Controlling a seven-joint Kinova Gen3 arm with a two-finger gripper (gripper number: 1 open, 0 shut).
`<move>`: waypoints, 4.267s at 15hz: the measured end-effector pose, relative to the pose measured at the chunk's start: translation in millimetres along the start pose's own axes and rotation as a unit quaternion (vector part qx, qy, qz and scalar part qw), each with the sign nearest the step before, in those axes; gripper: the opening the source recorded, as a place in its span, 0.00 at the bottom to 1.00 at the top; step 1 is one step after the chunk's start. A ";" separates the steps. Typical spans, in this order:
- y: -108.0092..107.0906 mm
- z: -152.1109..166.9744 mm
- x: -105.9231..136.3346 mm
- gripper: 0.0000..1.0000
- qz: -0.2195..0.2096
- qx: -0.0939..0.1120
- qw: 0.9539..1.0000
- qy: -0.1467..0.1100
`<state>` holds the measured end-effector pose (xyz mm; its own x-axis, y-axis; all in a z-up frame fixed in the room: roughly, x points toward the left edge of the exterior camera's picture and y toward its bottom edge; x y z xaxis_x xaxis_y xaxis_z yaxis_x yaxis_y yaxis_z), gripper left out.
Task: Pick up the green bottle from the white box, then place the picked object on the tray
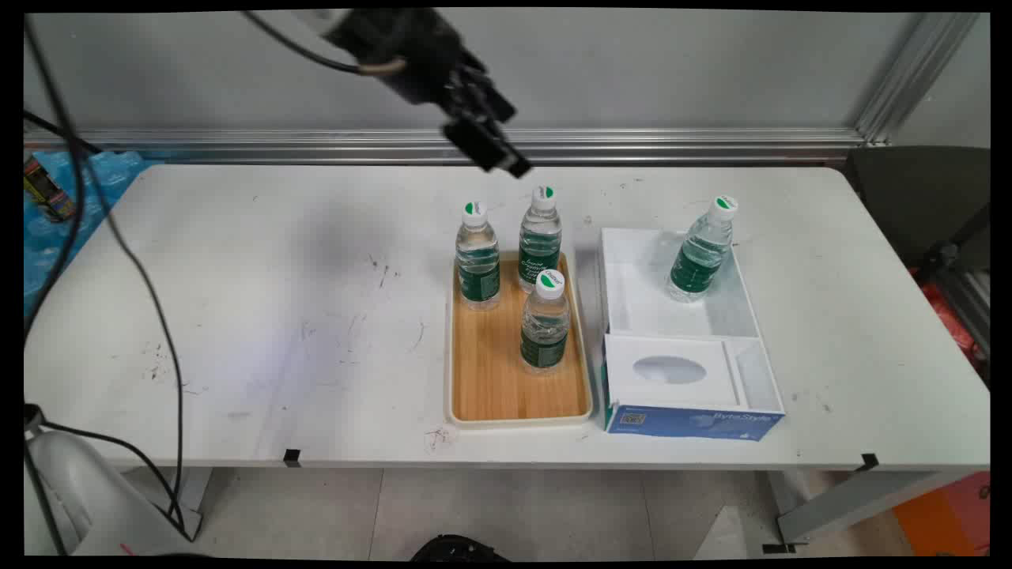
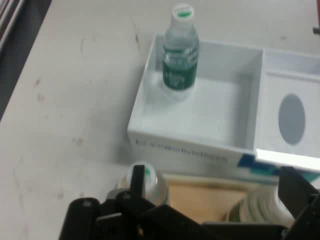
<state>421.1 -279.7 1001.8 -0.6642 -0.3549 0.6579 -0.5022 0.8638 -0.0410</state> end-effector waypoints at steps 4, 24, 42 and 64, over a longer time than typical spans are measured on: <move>-4.9 50.0 16.8 1.00 0.004 -0.008 1.000 0.007; -35.0 290.0 44.8 1.00 0.024 -0.033 0.999 0.014; -41.8 346.8 58.6 0.00 0.009 -0.066 0.997 0.026; -25.8 190.3 96.7 0.00 0.060 -0.042 0.996 0.055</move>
<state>264.5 -404.4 923.4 -0.6502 -0.2105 0.7301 -0.3719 0.9260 -0.0642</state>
